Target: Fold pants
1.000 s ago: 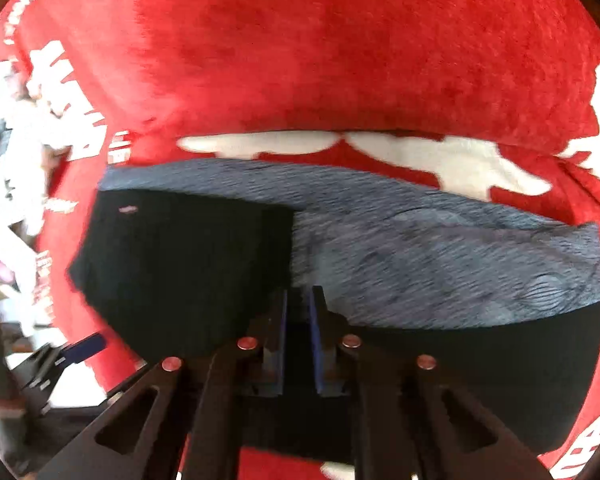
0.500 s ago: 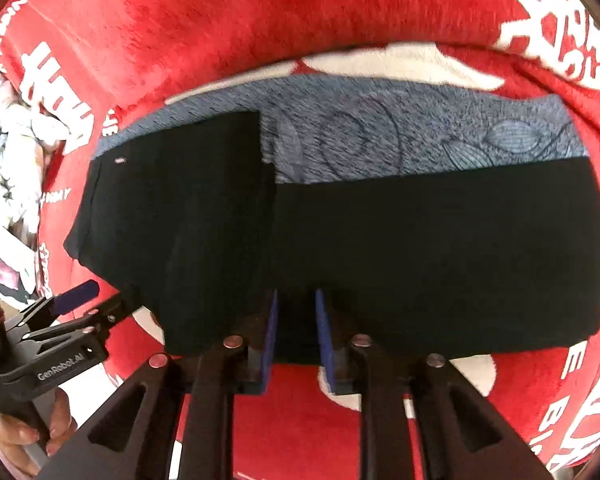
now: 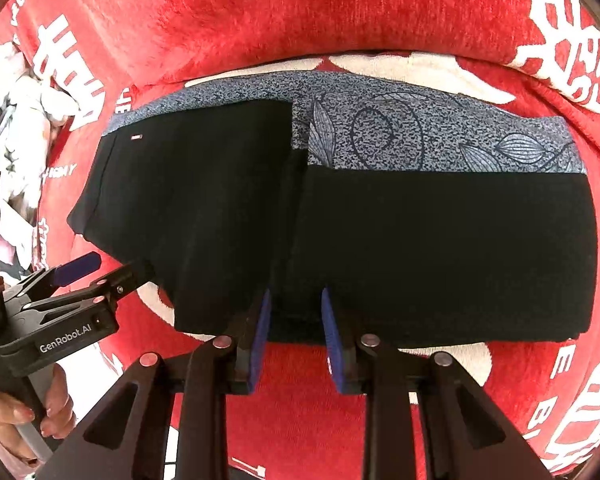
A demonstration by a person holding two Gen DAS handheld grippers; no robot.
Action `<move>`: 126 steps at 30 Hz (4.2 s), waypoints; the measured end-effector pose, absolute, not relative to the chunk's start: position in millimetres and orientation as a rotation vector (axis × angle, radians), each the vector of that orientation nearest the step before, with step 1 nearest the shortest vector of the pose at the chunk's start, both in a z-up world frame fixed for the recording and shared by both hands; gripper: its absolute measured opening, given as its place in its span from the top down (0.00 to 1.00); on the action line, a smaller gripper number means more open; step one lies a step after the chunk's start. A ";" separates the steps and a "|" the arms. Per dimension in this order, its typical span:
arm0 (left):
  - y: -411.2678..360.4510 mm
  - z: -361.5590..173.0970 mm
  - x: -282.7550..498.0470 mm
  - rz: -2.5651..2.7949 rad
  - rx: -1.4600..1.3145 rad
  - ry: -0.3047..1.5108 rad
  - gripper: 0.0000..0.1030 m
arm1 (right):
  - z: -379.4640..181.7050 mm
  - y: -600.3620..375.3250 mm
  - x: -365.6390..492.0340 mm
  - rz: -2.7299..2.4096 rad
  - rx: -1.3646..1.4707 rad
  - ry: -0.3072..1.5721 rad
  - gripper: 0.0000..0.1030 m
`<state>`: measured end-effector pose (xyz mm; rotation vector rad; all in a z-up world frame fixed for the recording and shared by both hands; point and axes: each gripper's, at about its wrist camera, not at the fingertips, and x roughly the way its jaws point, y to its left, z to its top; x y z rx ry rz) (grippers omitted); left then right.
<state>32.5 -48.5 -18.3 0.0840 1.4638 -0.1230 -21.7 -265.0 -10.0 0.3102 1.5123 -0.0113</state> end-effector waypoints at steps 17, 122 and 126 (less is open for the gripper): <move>-6.9 -32.8 33.5 -0.072 0.028 1.524 0.00 | -3.1 -218.6 -12.8 0.062 0.120 1.544 0.25; 32.9 -17.8 36.0 -0.066 0.655 0.913 0.62 | -24.2 -23.8 197.3 0.716 0.130 1.752 0.35; 28.9 -8.9 33.6 -0.093 0.631 0.899 0.62 | -35.4 -41.7 197.6 0.660 0.203 1.735 0.79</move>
